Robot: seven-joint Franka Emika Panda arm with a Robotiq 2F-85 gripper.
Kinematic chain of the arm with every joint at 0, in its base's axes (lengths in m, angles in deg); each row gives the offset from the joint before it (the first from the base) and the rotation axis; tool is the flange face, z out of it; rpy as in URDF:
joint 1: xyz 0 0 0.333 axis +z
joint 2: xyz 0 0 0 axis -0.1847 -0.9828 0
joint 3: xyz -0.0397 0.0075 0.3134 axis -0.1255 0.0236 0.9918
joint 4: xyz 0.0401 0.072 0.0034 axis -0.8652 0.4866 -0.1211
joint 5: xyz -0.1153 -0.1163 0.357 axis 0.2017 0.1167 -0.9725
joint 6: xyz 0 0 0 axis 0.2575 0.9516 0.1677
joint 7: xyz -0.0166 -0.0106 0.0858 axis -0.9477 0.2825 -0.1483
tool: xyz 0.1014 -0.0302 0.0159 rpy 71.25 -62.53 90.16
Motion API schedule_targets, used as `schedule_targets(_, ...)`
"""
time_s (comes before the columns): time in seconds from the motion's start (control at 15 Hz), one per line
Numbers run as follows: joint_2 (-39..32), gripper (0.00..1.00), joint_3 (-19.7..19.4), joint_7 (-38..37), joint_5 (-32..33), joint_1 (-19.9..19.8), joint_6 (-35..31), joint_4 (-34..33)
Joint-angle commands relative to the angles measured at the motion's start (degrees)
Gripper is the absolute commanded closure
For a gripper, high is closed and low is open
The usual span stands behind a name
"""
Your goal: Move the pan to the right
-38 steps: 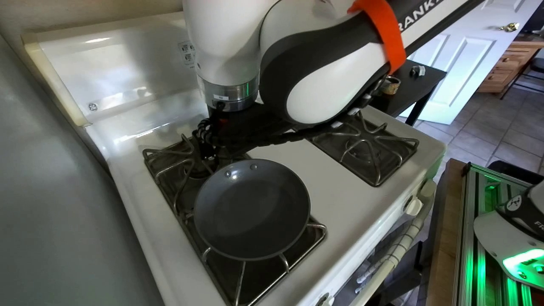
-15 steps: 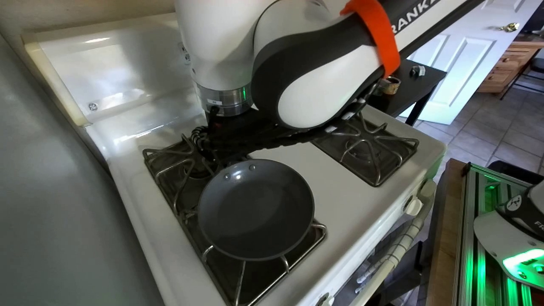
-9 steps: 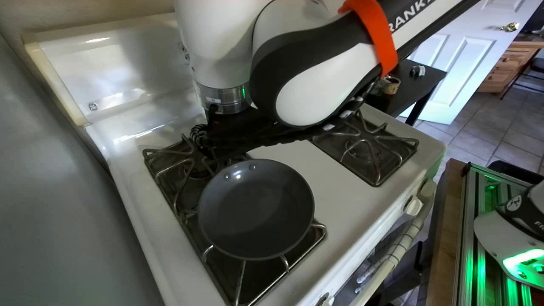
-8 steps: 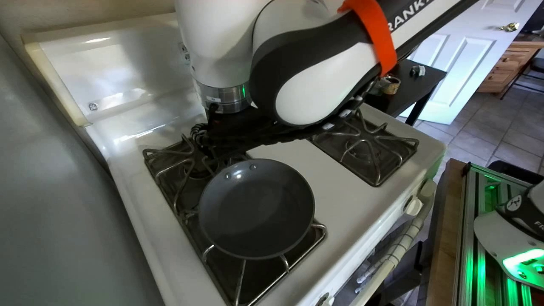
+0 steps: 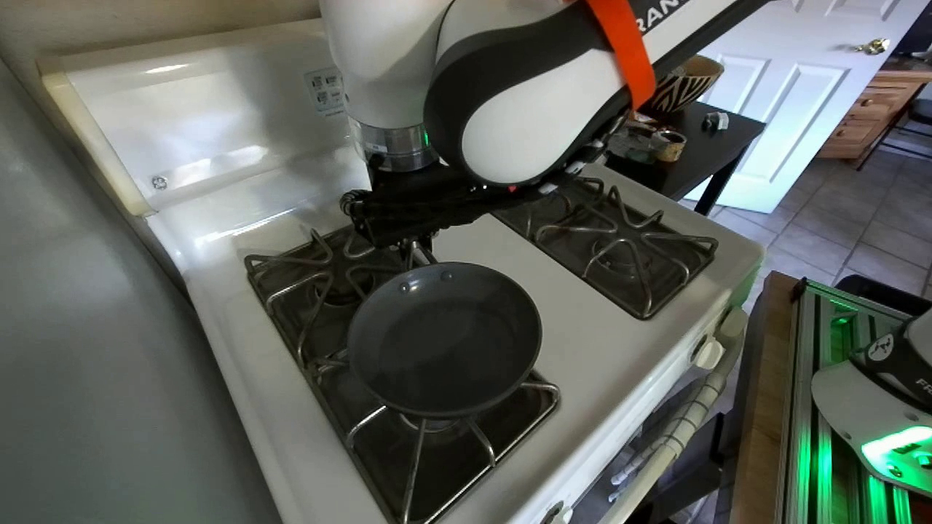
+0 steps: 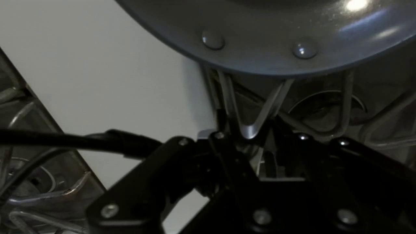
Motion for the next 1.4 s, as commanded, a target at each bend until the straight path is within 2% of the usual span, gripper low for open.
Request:
schedule_targets(0.0, -1.01, 0.95, -0.35, -4.23, -1.07, -0.24, 1.87, -1.16)
schedule_targets(0.33, -0.52, 0.94, -0.45, -5.43, -1.53, -0.61, 4.24, -1.34)
schedule_targets(1.33, 0.39, 0.95, -0.96, -9.35, -3.83, -2.54, 5.01, -1.70)
